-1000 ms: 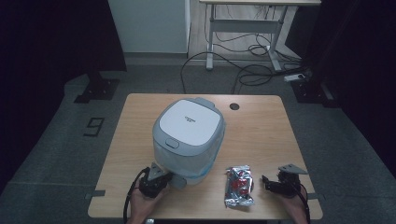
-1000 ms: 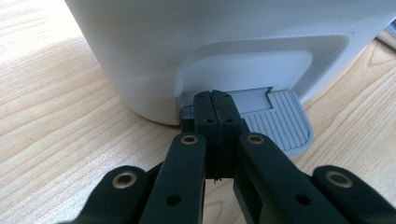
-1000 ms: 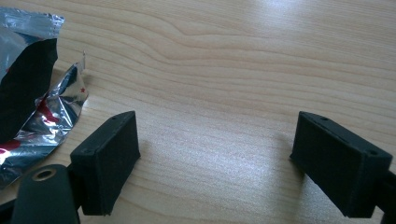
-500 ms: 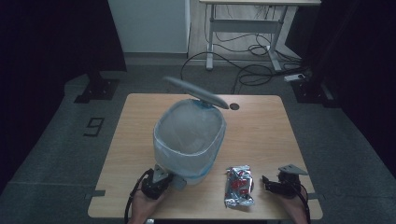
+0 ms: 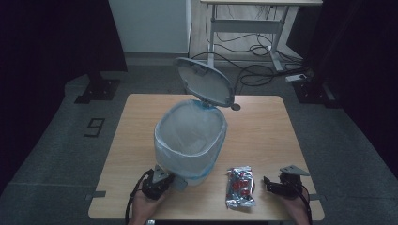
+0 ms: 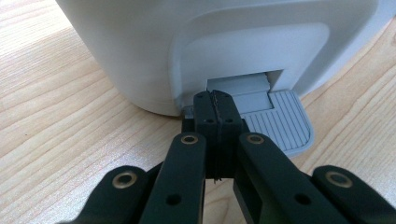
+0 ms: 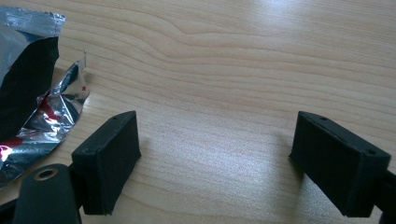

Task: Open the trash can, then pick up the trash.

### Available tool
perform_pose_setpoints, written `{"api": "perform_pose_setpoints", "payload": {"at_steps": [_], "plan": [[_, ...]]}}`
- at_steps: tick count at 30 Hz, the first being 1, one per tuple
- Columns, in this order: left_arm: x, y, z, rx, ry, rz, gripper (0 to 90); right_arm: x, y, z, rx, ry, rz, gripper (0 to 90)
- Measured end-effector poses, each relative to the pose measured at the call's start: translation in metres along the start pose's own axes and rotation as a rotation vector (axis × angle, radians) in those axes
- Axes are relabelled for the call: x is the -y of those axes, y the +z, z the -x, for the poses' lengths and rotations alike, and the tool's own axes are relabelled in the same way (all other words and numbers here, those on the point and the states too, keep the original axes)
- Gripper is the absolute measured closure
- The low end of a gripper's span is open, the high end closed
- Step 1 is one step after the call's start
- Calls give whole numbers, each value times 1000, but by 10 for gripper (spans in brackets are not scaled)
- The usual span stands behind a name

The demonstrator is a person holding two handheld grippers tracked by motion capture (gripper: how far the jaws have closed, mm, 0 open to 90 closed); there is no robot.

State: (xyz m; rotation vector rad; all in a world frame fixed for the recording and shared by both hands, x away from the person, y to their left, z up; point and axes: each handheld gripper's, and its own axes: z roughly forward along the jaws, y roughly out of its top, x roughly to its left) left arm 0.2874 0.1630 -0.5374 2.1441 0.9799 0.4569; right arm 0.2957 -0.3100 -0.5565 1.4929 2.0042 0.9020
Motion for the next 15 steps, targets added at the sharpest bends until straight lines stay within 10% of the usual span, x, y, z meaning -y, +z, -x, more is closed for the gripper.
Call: {"api": "perform_pose_setpoints", "payload": {"at_steps": [15], "plan": [[0,0,0,4,-3,0,900,0,-6,5,-22,19,42,219]]}}
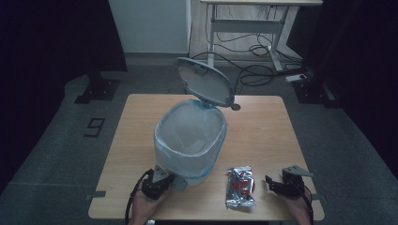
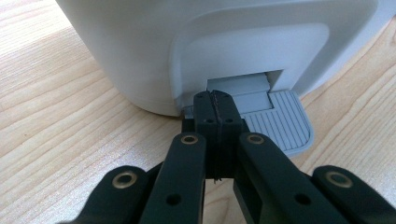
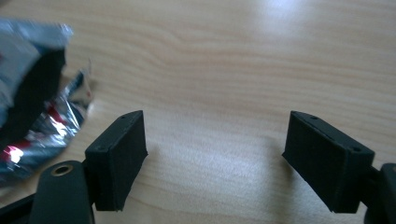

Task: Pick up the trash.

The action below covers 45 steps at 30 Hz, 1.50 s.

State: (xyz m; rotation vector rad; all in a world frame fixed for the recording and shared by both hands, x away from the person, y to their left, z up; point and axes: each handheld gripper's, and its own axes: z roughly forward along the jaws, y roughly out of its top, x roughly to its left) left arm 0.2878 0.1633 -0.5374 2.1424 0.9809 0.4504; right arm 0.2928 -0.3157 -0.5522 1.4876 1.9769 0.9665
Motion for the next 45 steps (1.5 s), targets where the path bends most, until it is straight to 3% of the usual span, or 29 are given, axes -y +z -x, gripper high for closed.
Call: {"api": "perform_pose_setpoints", "payload": {"at_steps": [5,12,24,33,45], "plan": [[0,0,0,-2,4,-1,900,-2,-5,0,-20,12,32,237],[0,0,1,-6,7,-1,900,-8,-12,-9,-64,-10,78,268],[0,0,2,-14,12,2,900,-19,-6,-24,-130,-33,87,292],[0,0,2,-12,14,1,900,-30,11,-48,-188,-74,61,301],[0,0,1,-10,13,1,900,-32,32,-61,-208,-79,3,305]]}}
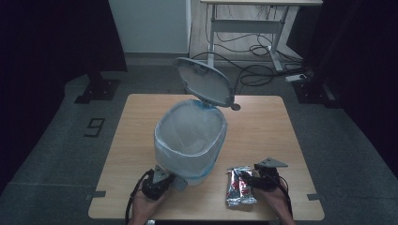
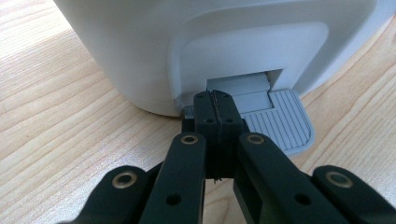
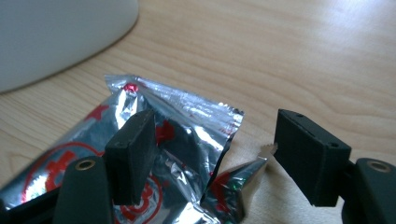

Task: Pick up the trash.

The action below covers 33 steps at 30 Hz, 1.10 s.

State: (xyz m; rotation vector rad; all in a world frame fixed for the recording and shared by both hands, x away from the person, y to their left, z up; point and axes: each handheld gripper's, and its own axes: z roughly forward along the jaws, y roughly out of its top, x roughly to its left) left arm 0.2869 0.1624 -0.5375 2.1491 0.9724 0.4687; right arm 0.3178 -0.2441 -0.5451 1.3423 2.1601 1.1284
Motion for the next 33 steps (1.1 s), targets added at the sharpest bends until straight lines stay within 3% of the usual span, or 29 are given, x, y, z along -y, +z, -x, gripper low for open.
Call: {"api": "perform_pose_setpoints", "payload": {"at_steps": [4,10,11,13,17,18,19,23,30,33], "plan": [[0,0,0,0,0,-1,900,5,7,-2,11,-13,-27,363],[0,0,1,-1,1,-1,900,6,6,-6,49,-42,-25,474],[0,0,1,-1,2,-1,900,7,5,-7,63,-51,-22,544],[0,0,1,-2,2,-1,900,7,5,-7,67,-61,-19,568],[0,0,1,-2,4,-1,900,7,5,-9,69,-71,-15,728],[0,0,1,-2,4,-1,900,7,5,-9,69,-71,-15,728],[0,0,1,-4,7,-1,900,8,5,-8,73,-65,-15,806],[0,0,1,-5,8,-1,900,8,4,-8,84,-71,-16,887],[0,0,1,-4,10,-2,900,7,2,-8,69,-68,-7,900],[0,0,0,-3,10,-1,900,3,-8,-8,57,-63,30,900]]}}
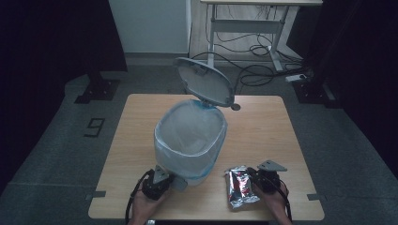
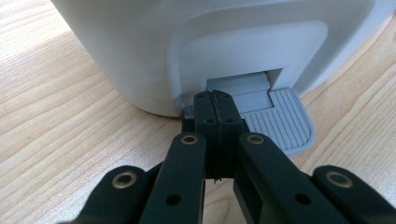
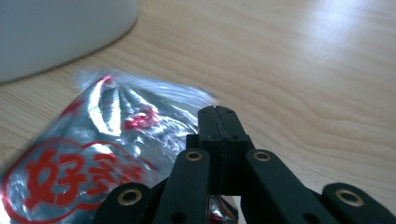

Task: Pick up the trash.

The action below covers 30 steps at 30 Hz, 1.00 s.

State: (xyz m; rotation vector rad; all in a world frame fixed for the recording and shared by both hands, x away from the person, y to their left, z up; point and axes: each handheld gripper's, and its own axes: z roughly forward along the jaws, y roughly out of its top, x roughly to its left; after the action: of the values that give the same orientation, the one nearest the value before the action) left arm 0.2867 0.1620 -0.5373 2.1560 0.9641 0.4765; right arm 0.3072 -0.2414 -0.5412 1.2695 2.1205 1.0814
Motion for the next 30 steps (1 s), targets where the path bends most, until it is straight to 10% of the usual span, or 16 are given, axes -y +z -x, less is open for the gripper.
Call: {"api": "perform_pose_setpoints", "payload": {"at_steps": [12,19,30], "plan": [[0,0,0,1,2,0,900,-6,-19,4,-20,11,64,898],[0,0,0,2,2,1,900,2,-36,4,-36,46,62,647],[0,0,0,0,4,-1,900,24,-69,-16,-79,70,51,509]]}}
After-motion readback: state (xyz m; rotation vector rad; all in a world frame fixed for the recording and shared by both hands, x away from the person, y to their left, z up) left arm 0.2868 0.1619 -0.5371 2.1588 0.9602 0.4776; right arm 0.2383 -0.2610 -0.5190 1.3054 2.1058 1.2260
